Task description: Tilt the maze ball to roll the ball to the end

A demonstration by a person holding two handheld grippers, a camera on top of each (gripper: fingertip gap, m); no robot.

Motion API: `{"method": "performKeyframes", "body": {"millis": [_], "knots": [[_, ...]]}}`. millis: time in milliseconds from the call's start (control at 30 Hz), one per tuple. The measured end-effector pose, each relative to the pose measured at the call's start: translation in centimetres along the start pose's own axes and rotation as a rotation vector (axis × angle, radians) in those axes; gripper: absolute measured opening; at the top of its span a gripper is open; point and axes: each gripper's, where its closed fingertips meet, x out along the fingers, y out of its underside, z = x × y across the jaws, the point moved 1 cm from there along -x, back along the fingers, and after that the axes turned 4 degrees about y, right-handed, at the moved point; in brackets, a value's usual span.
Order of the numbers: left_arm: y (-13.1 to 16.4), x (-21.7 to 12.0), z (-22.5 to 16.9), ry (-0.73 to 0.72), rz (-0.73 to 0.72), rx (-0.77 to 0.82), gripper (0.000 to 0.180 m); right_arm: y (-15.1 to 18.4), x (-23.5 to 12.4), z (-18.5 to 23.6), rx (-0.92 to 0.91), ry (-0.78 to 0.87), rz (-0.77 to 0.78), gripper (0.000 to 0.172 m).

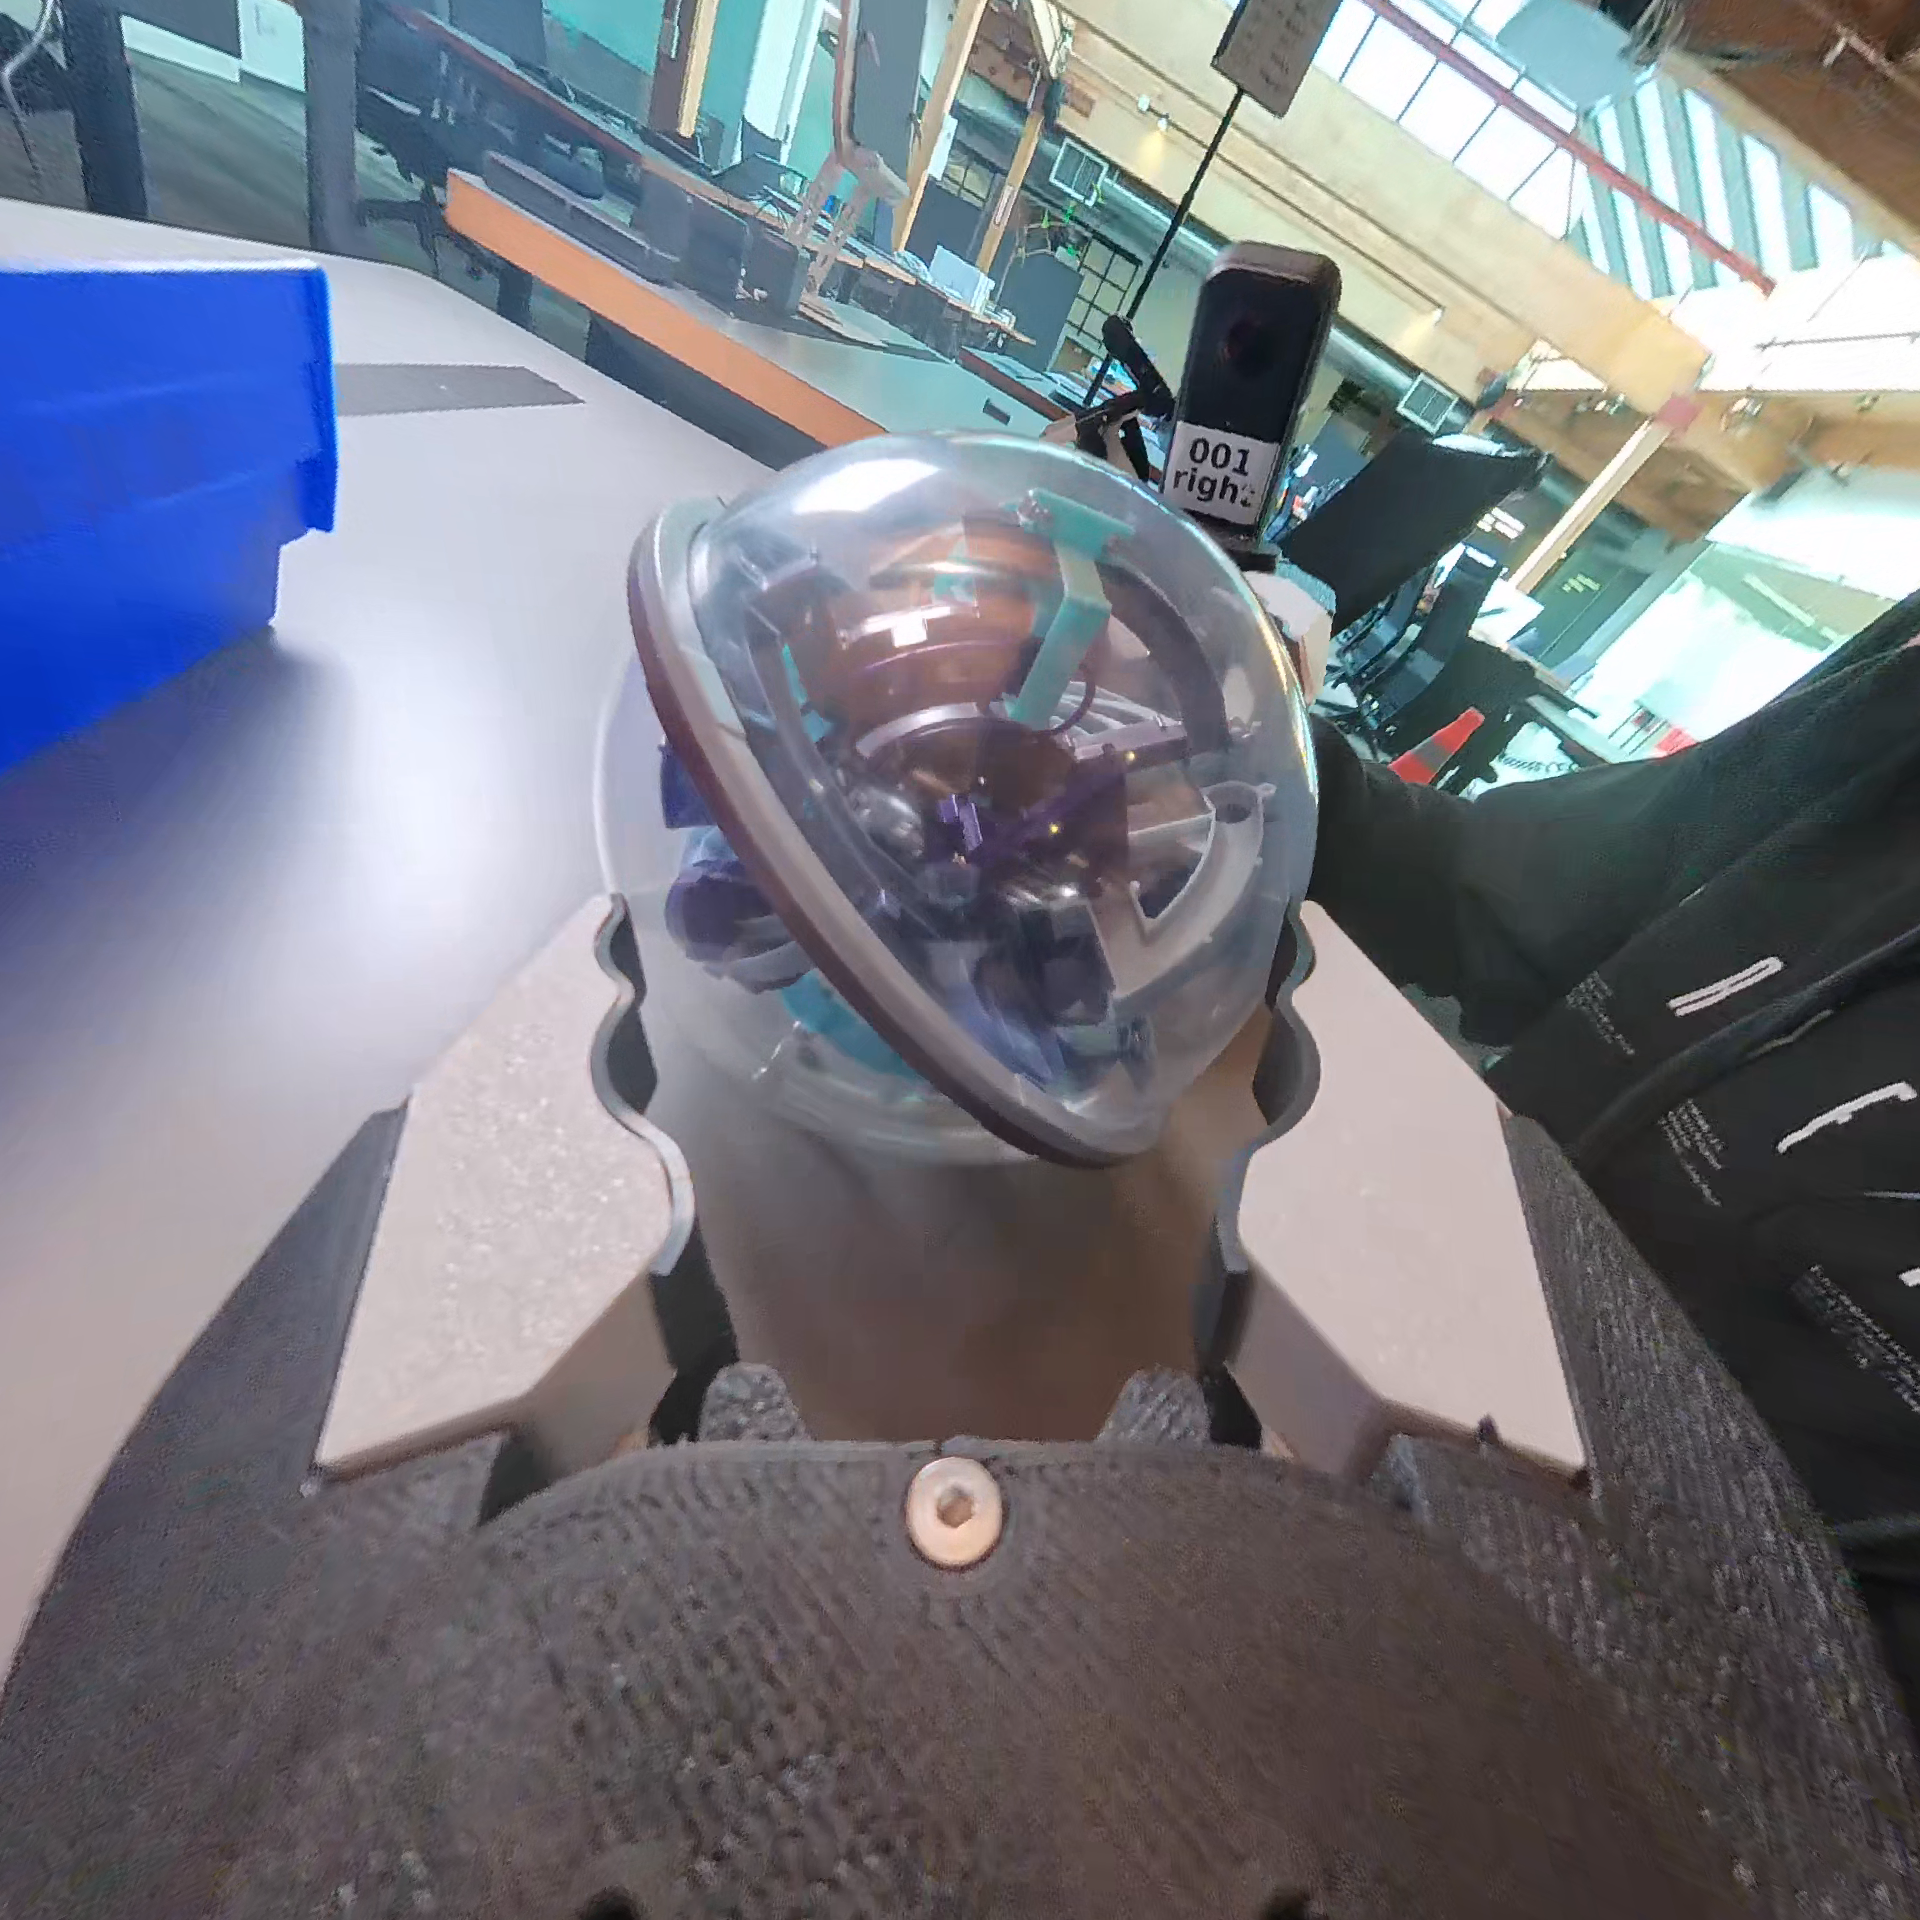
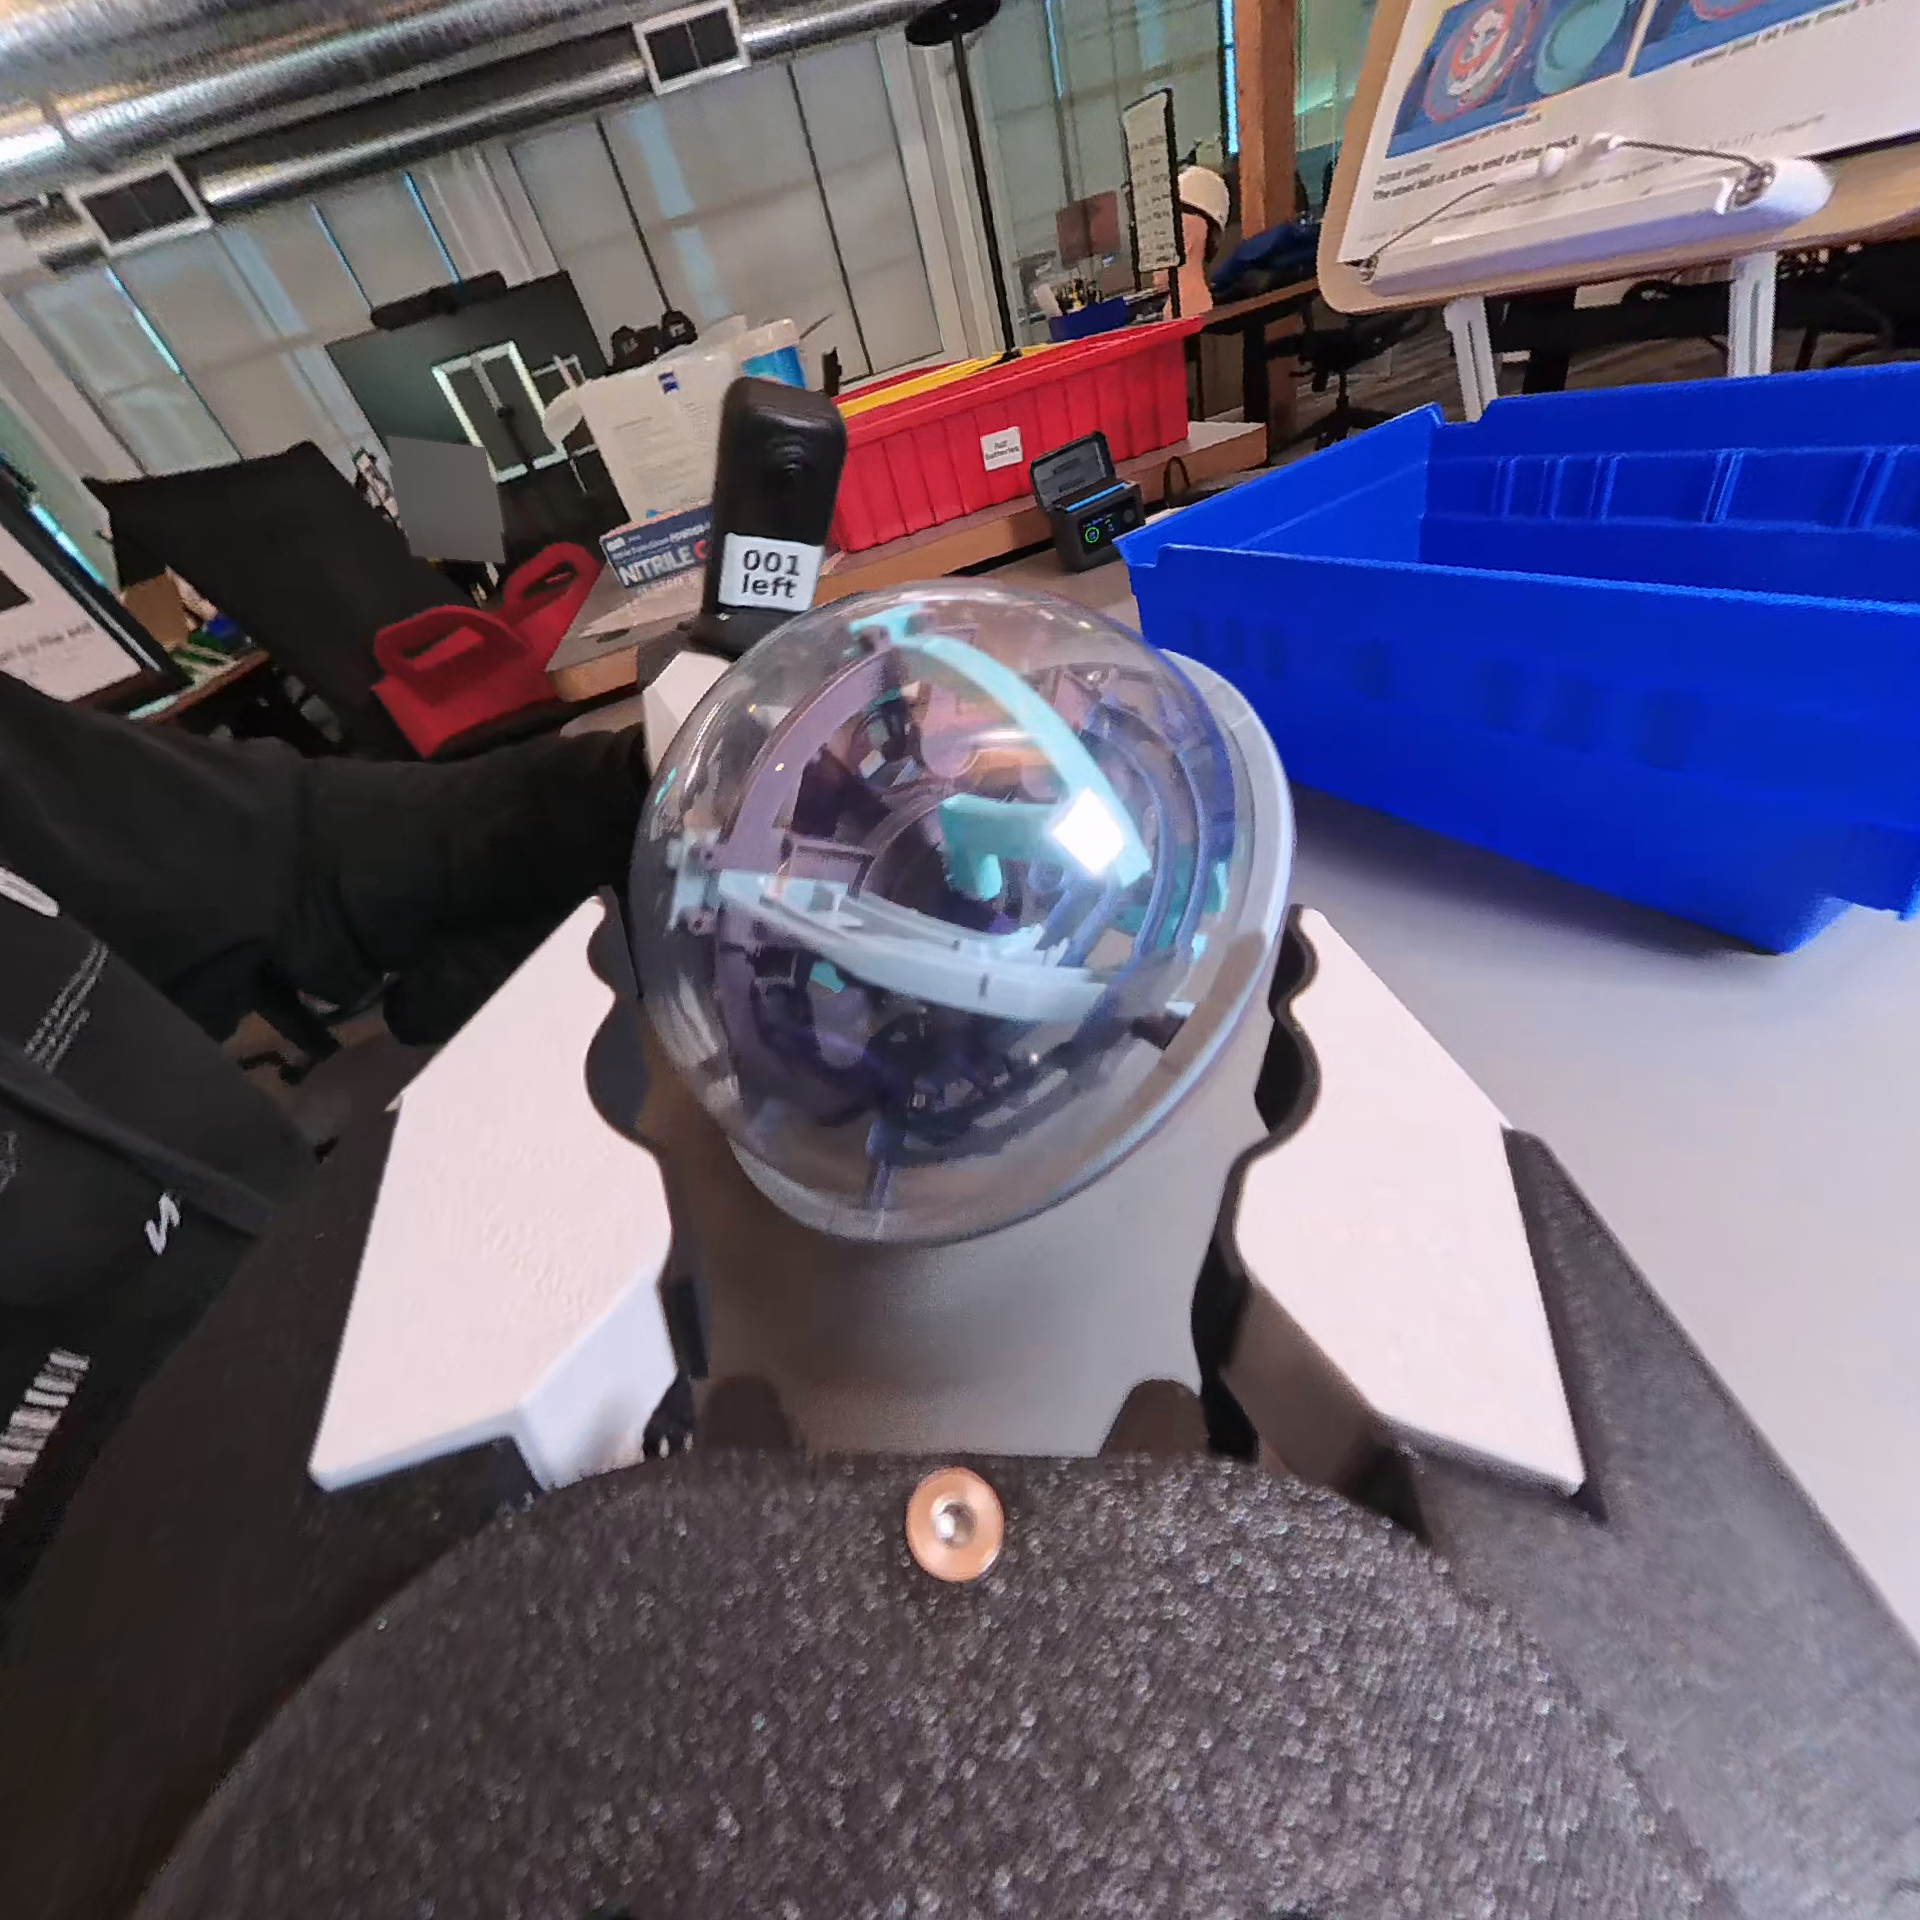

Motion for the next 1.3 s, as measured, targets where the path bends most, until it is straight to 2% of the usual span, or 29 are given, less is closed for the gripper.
{"method": "performKeyframes", "body": {"millis": [100, 167, 233, 300, 400, 700, 1000, 1167, 1300], "knots": [[0.0, -0.5, 0.6, 0.010, -0.016, -0.073, 0.117, 0.5, -0.6, -1.0, -0.021, 0.029, 0.016, 0.109], [-0.3, -0.8, 1.0, 0.012, -0.041, -0.099, 0.115, 0.9, -0.8, -2.1, 0.026, 0.063, 0.027, 0.086], [-0.9, -1.3, 1.5, 0.002, -0.076, -0.078, 0.109, 1.1, -0.8, -2.6, 0.103, 0.055, 0.031, 0.076], [-1.5, -2.0, 2.1, -0.022, -0.112, -0.069, 0.103, 1.3, -0.7, -2.7, 0.144, 0.044, 0.036, 0.057], [-1.9, -3.0, 2.9, -0.071, -0.140, -0.072, 0.094, 1.6, -0.7, -2.6, 0.116, 0.054, 0.054, 0.050], [-1.8, -3.2, 2.2, -0.133, -0.117, 0.037, 0.090, 2.1, -0.4, -1.9, 0.050, 0.062, 0.084, 0.048], [-1.7, -3.1, 1.9, -0.146, -0.108, 0.060, 0.088, 2.3, -0.4, -1.9, 0.033, 0.073, 0.093, 0.048], [-1.7, -3.3, 1.7, -0.146, -0.112, 0.060, 0.087, 2.0, -0.7, -2.1, 0.078, 0.060, 0.075, 0.050], [-1.9, -3.9, 2.2, -0.177, -0.130, 0.046, 0.087, 1.7, -1.1, -3.5, 0.199, 0.076, 0.047, 0.051]]}}
